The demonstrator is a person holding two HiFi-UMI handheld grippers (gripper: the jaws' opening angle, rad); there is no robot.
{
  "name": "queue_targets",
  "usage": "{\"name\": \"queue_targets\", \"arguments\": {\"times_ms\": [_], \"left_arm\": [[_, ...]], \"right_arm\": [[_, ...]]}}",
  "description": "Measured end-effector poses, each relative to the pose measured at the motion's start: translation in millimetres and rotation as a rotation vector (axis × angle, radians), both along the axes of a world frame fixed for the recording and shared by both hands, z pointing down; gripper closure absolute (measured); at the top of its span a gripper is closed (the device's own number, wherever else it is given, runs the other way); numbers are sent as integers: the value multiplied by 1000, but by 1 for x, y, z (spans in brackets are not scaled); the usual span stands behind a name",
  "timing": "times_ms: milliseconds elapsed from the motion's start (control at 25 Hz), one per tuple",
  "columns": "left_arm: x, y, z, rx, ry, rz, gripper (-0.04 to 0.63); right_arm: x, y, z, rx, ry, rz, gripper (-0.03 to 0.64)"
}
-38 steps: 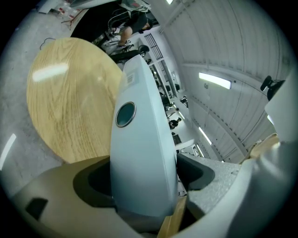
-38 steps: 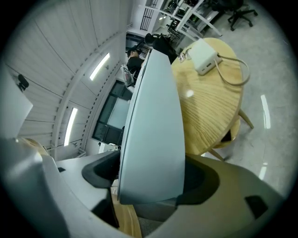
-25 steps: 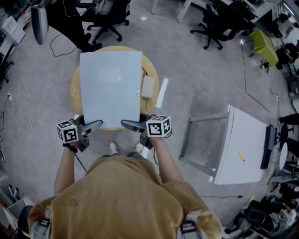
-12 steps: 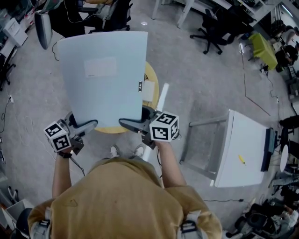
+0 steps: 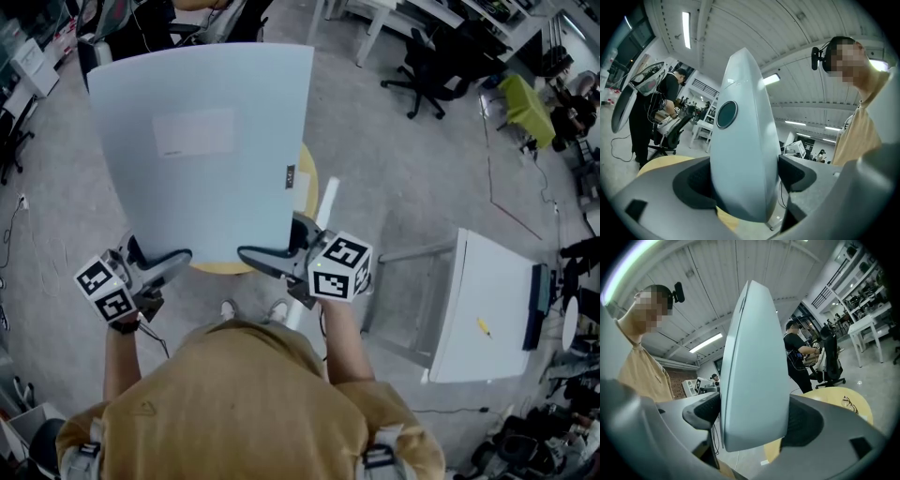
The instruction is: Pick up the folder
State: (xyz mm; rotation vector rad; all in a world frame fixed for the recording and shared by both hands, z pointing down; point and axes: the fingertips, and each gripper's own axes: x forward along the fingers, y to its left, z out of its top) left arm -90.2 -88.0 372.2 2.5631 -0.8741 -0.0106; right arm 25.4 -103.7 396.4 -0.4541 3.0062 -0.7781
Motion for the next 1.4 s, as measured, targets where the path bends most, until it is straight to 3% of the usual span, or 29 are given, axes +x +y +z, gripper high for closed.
{"name": "queue_targets", "arguments": {"times_ms": [1000, 1400], "left_arm": [[11, -1, -80, 190, -67, -6, 187], [9, 0, -93, 228, -63, -22, 181]], "right_arm": [[8, -1, -80, 203, -27, 22, 247], [6, 0, -96, 261, -16, 24, 247]]}}
